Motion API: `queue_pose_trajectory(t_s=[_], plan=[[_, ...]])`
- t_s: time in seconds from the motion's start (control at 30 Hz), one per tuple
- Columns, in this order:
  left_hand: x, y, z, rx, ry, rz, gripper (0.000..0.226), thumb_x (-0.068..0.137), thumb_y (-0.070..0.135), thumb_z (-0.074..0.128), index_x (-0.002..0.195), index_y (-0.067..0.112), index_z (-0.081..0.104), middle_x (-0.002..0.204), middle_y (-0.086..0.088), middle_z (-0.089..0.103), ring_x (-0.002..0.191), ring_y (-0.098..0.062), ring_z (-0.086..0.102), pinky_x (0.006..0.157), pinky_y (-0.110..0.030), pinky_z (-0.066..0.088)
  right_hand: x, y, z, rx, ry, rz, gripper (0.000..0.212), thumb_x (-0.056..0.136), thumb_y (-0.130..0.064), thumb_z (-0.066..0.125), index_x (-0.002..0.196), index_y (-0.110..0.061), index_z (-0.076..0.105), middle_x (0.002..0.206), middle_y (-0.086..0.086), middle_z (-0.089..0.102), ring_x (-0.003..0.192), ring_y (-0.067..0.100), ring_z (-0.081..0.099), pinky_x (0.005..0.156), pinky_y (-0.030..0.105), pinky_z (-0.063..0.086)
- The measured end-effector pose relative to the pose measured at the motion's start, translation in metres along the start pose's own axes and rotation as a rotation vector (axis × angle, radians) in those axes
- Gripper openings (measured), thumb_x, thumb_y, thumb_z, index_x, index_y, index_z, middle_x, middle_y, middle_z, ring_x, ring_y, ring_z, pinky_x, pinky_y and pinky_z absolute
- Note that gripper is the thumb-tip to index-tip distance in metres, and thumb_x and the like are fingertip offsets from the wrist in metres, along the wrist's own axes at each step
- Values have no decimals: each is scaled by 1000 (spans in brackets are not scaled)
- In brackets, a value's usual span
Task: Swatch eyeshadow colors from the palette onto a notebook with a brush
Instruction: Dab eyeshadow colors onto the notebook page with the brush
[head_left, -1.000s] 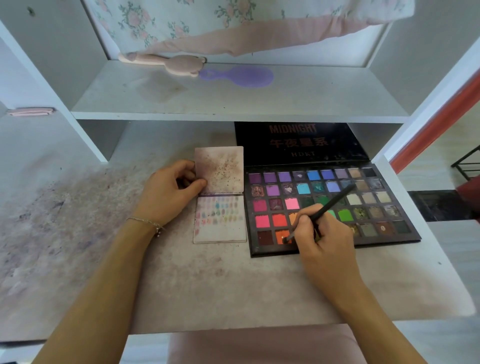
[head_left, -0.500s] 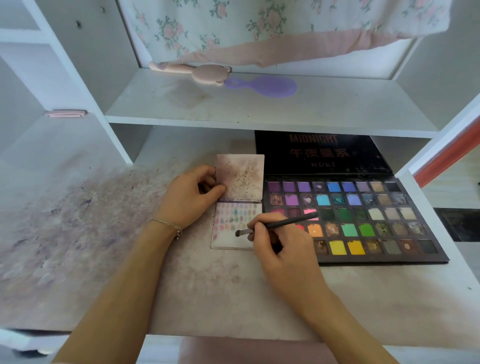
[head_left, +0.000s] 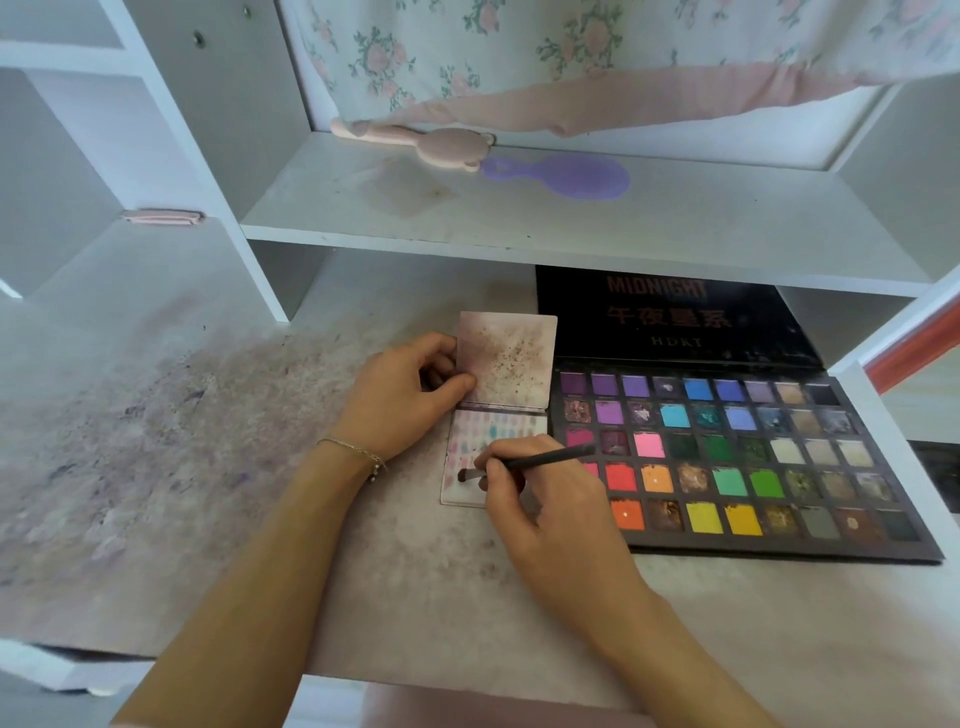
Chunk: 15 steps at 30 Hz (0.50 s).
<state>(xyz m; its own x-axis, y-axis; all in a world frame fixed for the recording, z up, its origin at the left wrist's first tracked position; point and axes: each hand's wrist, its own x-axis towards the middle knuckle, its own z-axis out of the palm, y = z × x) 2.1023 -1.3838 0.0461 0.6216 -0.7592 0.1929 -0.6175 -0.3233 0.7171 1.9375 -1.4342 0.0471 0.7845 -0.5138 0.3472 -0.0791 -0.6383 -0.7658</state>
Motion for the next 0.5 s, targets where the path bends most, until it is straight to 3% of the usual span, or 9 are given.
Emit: queue_pose_trajectory(t_s=[0.13, 0.33, 0.5], plan=[[0, -1, 0, 5, -5, -3, 16, 79, 21, 68, 87, 25, 54, 73, 14, 57, 68, -3, 52, 62, -7, 37, 0, 0, 0, -20, -19, -2, 32, 84, -30, 40, 87, -10, 64, 82, -2, 62, 76, 9, 56, 70, 21, 44], [0, 0, 0, 8, -1, -3, 18, 79, 22, 68, 87, 26, 53, 73, 19, 54, 68, 3, 51, 61, -5, 37, 0, -1, -1, -12, -48, 13, 34, 85, -32, 38, 88, -10, 64, 82, -2, 62, 78, 8, 52, 70, 19, 43], [1, -1, 0, 13, 1, 2, 17, 79, 21, 68, 94, 17, 60, 75, 11, 58, 68, -6, 53, 61, -5, 36, 0, -1, -1, -22, -42, -5, 32, 84, -29, 39, 86, -9, 63, 80, 2, 62, 76, 10, 52, 69, 22, 43]])
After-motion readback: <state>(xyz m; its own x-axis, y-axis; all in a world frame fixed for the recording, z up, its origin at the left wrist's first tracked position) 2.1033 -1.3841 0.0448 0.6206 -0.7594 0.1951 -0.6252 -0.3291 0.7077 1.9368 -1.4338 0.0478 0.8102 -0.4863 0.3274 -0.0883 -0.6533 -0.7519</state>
